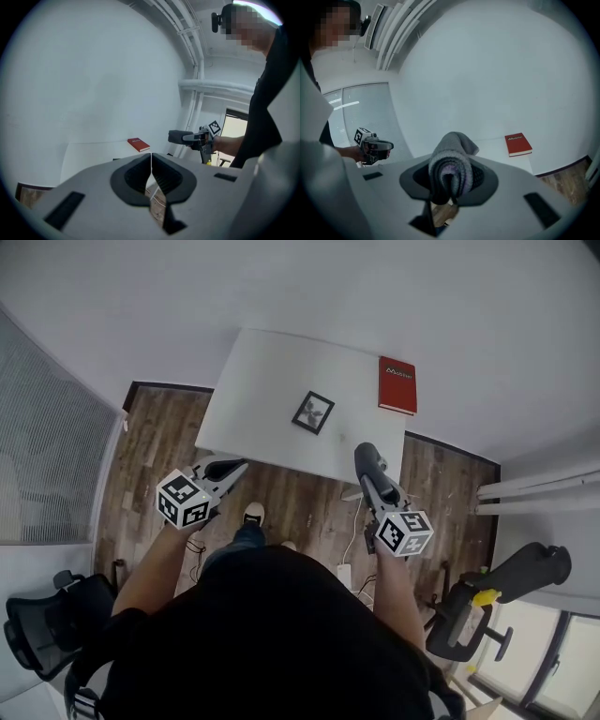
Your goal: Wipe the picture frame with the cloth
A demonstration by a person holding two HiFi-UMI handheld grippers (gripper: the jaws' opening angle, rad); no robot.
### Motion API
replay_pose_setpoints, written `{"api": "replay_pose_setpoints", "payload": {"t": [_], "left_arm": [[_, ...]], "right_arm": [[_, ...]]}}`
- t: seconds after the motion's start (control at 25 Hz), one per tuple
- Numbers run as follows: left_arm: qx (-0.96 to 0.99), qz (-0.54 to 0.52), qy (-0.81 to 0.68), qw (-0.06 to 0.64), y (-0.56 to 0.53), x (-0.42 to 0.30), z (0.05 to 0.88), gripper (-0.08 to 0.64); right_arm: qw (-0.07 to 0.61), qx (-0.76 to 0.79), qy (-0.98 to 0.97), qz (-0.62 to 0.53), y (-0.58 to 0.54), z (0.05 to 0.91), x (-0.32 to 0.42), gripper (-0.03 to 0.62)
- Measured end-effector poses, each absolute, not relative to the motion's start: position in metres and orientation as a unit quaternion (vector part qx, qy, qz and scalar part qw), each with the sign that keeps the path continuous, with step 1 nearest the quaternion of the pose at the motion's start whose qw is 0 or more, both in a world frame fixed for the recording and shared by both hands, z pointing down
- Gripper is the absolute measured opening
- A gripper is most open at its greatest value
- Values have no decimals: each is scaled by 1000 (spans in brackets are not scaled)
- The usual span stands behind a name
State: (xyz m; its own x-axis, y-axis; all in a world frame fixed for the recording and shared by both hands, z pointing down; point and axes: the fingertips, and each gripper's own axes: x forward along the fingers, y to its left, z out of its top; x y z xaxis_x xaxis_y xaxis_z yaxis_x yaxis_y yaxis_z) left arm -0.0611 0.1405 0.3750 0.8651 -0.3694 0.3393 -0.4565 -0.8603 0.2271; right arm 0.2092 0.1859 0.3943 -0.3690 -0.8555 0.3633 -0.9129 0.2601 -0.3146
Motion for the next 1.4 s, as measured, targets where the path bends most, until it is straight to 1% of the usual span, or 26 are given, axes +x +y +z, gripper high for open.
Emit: {"api": "replay_pose_setpoints", "payload": {"t": [0.24,0.56,0.84,1.4], "left_arm": [[961,135,-191,147,92,-55,375,11],[968,134,-151,147,19,-59,380,11],[973,128,-122,151,-33,-69,384,11],[978,129,-60,150,-81,-80,394,11]], "right_arm": [[68,579,-773,251,161,399,213,97],[84,602,-758,239,104,386,194,97],[92,626,-734,247,79,383,179,97],[88,658,-701,259,54,383,150,97]]}}
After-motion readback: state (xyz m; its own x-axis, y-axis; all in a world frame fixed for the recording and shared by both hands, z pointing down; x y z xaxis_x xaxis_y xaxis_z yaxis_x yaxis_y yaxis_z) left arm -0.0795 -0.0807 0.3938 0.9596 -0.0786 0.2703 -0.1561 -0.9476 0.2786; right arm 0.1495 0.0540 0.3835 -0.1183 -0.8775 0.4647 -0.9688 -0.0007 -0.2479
